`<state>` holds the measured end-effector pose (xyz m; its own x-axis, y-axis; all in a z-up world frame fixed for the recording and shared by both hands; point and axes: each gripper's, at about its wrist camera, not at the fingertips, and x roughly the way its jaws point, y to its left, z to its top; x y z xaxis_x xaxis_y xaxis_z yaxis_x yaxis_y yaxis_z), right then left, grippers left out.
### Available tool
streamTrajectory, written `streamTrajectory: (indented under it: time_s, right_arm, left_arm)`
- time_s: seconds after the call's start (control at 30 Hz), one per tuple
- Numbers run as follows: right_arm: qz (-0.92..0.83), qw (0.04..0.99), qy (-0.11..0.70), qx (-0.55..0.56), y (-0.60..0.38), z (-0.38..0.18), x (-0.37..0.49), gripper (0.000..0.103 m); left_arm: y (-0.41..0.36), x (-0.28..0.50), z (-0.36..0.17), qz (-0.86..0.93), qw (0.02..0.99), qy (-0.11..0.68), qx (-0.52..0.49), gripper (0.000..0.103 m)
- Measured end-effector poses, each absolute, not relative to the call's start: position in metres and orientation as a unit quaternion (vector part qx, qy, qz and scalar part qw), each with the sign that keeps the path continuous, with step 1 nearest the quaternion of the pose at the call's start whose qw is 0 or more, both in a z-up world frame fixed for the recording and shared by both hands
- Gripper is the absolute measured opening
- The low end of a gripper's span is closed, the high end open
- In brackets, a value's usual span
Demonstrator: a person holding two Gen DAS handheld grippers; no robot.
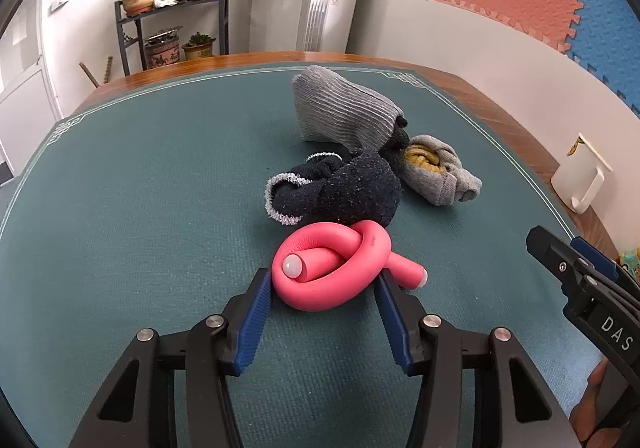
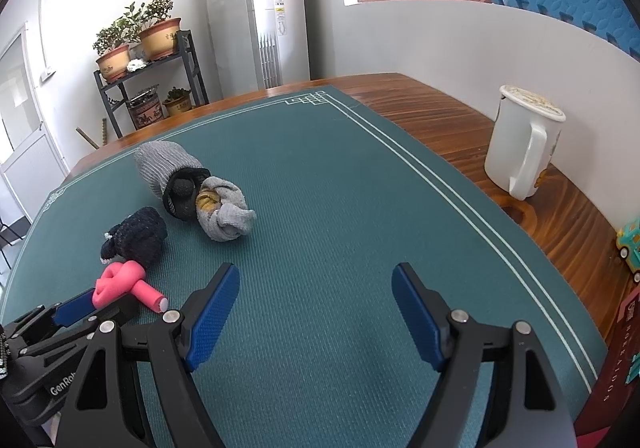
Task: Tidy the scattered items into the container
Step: 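Lift the pink foam loop with the left tool while the right tool approaches the grey sock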
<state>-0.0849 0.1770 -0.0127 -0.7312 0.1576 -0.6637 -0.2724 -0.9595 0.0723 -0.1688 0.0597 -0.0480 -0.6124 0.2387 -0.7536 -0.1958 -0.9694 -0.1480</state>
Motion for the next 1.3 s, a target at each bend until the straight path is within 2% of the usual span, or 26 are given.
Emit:
streamTrajectory:
  time_s: [0.27, 0.73, 1.3]
  right_arm:
    - [0.926, 0.115, 0.082, -0.349, 0.177, -0.013, -0.085, 0.082]
    - [0.927, 0.114, 0.080, -0.350, 0.177, -0.014, -0.085, 0.082]
    - [0.924, 0.110, 0.076, -0.357, 0.175, -0.017, -0.086, 0.082]
  left_arm:
    - [0.056, -0.167, -0.037, 0.901, 0.122, -0.028, -0.415, 0.053]
    - [0.046, -0.133, 0.018, 0.930, 0.124, -0.028, -0.345, 0.053]
    - [0.052, -0.125, 0.026, 0.931, 0.124, -0.031, -0.342, 0.053]
